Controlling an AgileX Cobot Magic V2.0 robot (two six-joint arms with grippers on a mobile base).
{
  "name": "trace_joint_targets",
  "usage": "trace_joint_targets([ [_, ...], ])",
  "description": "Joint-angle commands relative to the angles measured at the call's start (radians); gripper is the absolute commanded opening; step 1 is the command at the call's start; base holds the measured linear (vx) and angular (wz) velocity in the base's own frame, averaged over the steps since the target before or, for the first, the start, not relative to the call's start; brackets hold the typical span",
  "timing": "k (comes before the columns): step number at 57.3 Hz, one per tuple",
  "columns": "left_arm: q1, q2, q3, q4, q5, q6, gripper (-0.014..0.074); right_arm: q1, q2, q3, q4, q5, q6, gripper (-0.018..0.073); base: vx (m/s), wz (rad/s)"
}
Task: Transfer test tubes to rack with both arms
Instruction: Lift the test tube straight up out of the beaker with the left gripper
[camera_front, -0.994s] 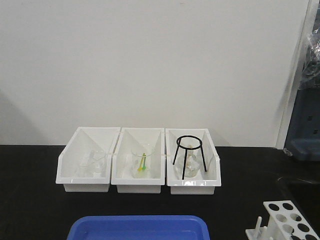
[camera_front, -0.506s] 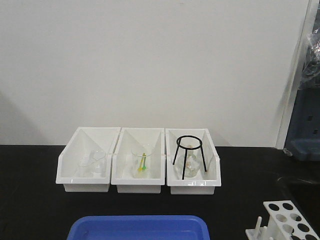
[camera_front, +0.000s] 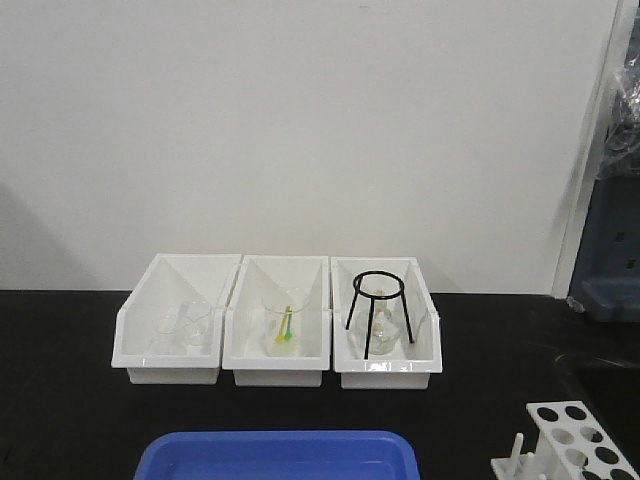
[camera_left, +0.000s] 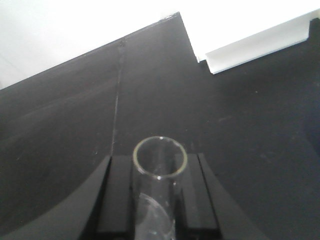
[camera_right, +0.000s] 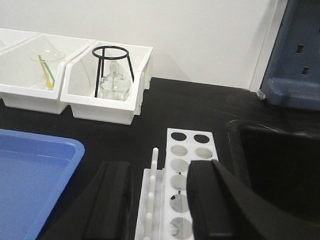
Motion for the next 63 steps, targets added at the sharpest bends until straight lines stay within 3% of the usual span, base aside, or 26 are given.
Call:
trace_joint_targets([
  [1,-0.002,-0.024,-0.026,-0.057,-0.084,-0.016,0.0004,-0.002,0.009,-0.032,-0.005,-0.082,-0.002,0.0351,0.00,0.00],
  [11,-0.002,-0.024,-0.026,-0.148,-0.087,-0.016,-0.0006,-0.002,0.009,-0.032,-0.005,-0.084,-0.002,0.0351,0.00,0.00],
  [28,-0.002,-0.068,-0.026,-0.148,-0.086,-0.019,-0.0006,-0.002,0.009,-0.032,-0.005,-0.084,-0.002,0.0351,0.00,0.00],
  [63,-0.002,-0.284,-0.026,-0.148,-0.012,-0.166,-0.0006,-0.002,0.009,-0.032,-0.005,-0.089,-0.002,0.0351,0.00,0.00],
])
